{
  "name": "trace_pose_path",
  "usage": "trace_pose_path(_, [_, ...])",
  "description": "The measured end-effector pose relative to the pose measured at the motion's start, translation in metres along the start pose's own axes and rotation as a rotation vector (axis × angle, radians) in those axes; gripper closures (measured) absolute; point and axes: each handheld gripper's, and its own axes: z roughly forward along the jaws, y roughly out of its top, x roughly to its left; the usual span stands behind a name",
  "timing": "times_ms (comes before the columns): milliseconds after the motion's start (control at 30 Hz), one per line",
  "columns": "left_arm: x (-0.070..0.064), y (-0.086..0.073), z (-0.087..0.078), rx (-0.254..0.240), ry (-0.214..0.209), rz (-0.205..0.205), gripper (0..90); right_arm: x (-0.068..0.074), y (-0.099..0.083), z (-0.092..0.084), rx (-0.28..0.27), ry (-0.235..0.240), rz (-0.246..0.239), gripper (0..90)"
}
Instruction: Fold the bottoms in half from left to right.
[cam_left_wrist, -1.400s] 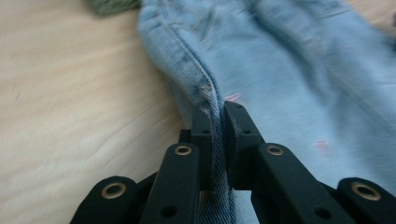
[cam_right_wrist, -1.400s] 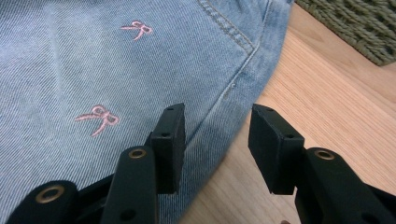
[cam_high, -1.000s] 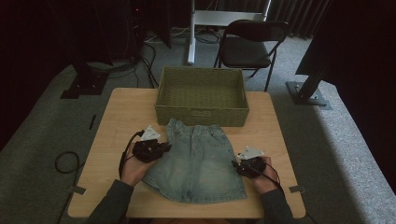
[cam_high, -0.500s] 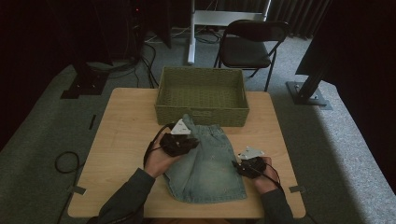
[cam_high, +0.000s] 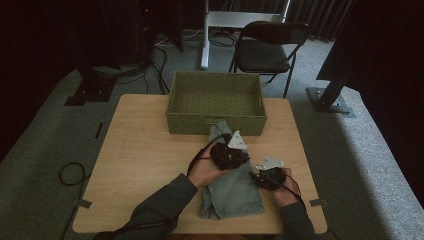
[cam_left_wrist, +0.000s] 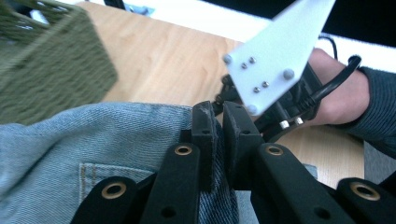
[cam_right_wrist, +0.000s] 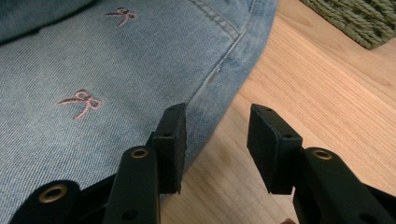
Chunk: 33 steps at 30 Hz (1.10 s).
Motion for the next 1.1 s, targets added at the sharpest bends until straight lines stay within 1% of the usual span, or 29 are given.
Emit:
trace_pose_path(67, [-0.002, 0.001, 0.005, 0.005, -0.018, -0.004, 82.9, 0.000, 0.000, 0.000, 0.000, -0.001, 0.000, 56.9])
trace_pose_path(133, [-0.002, 0.001, 0.006, -0.021, -0.051, -0.021, 76.9, -0.001, 0.000, 0.000, 0.002, 0.000, 0.001, 56.4])
trace_pose_path(167, [-0.001, 0.002, 0.005, -0.035, -0.051, -0.030, 73.4, 0.000, 0.001, 0.000, 0.003, -0.001, 0.002, 56.4])
trace_pose_path(200, [0.000, 0.002, 0.003, -0.037, -0.035, -0.031, 71.0, 0.000, 0.001, 0.000, 0.003, 0.000, 0.002, 56.3])
trace_pose_path(233, [0.000, 0.002, 0.003, -0.037, -0.035, -0.031, 70.4, 0.000, 0.001, 0.000, 0.003, 0.000, 0.002, 56.3])
trace_pose_path(267, [0.005, 0.000, -0.002, -0.046, -0.001, -0.047, 70.4, 0.000, 0.001, 0.000, 0.003, 0.001, -0.003, 56.3])
trace_pose_path(300, [0.009, -0.002, -0.006, -0.050, 0.002, -0.063, 69.7, 0.000, 0.002, -0.001, -0.001, -0.001, -0.004, 56.3])
trace_pose_path(367, [0.018, -0.009, -0.012, -0.058, 0.031, -0.084, 68.7, 0.000, 0.004, -0.001, -0.003, -0.007, -0.003, 56.4])
trace_pose_path(400, [0.022, -0.013, -0.014, -0.052, 0.055, -0.092, 68.5, 0.000, 0.005, -0.001, -0.002, -0.011, -0.002, 56.4])
trace_pose_path(500, [0.034, -0.031, -0.019, -0.030, 0.098, -0.127, 68.2, 0.000, 0.008, -0.001, -0.006, -0.025, 0.006, 57.0])
trace_pose_path(633, [0.047, -0.059, -0.022, 0.006, 0.124, -0.176, 67.6, -0.004, 0.014, -0.003, -0.033, -0.044, 0.040, 59.4])
trace_pose_path(700, [0.051, -0.072, -0.022, 0.023, 0.140, -0.199, 67.0, -0.004, 0.018, -0.003, -0.052, -0.029, 0.069, 60.3])
trace_pose_path(800, [0.056, -0.092, -0.021, 0.046, 0.153, -0.224, 66.5, -0.003, 0.025, 0.000, -0.075, 0.011, 0.081, 63.4])
trace_pose_path(833, [0.057, -0.098, -0.020, 0.055, 0.154, -0.234, 66.2, -0.002, 0.028, 0.002, -0.075, 0.013, 0.071, 64.1])
trace_pose_path(900, [0.059, -0.108, -0.019, 0.068, 0.153, -0.251, 66.2, 0.000, 0.033, 0.007, -0.075, 0.020, 0.066, 64.4])
trace_pose_path(1000, [0.060, -0.119, -0.018, 0.074, 0.154, -0.266, 66.2, 0.001, 0.039, 0.014, -0.079, 0.034, 0.068, 63.4])
trace_pose_path(1067, [0.061, -0.124, -0.019, 0.071, 0.152, -0.271, 66.2, 0.000, 0.041, 0.019, -0.078, 0.047, 0.090, 60.9])
trace_pose_path(1100, [0.061, -0.127, -0.019, 0.071, 0.153, -0.271, 66.1, -0.001, 0.042, 0.021, -0.076, 0.046, 0.099, 59.8])
